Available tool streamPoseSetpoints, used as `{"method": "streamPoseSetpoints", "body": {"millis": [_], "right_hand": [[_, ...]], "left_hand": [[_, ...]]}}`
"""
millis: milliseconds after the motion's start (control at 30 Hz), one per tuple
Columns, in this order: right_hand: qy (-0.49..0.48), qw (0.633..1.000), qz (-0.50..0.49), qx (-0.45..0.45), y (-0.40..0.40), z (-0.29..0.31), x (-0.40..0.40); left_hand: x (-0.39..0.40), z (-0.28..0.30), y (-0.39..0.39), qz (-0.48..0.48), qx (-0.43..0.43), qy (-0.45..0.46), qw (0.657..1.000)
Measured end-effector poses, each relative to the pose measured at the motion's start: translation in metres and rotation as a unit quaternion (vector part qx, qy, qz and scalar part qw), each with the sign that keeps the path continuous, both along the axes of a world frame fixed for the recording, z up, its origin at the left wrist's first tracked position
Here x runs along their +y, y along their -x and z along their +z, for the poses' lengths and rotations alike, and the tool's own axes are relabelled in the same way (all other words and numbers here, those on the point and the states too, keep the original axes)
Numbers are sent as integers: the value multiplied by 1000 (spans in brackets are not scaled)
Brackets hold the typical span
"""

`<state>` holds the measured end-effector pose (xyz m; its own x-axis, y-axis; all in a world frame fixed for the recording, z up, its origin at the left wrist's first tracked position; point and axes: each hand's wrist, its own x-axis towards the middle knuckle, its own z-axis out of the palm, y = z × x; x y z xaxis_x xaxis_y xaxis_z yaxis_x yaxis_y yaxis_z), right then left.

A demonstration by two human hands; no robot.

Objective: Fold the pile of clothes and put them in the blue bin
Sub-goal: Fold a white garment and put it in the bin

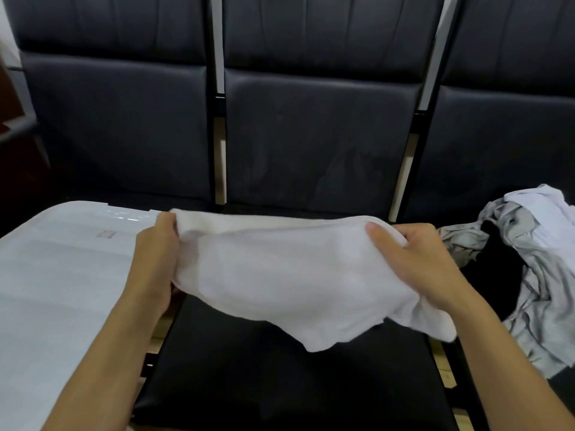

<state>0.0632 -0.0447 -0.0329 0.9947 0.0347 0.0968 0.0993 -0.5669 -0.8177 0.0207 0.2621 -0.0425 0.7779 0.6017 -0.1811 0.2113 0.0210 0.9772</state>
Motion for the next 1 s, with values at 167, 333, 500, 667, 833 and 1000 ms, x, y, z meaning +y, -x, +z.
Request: {"method": "streamPoseSetpoints", "body": {"millis": [167,333,500,667,833,1000], "right_hand": [[-1,982,190,-21,25,15,47],[-4,975,219,-35,35,13,61],[59,972,223,37,25,-10,35],[-38,989,127,69,14,-19,16],[-153,977,146,-4,29,-1,40],[-84,954,283,46,43,-1,63]], "left_hand": [[-50,4,17,-356,-129,-265,887],[-90,5,18,-412,-123,-241,870],[-71,16,20,-298,-169,-183,922],[-29,21,14,-139,-214,-28,966],[-34,14,14,-321,-67,-163,930],[-61,2,15,-500,-109,-160,844]]}}
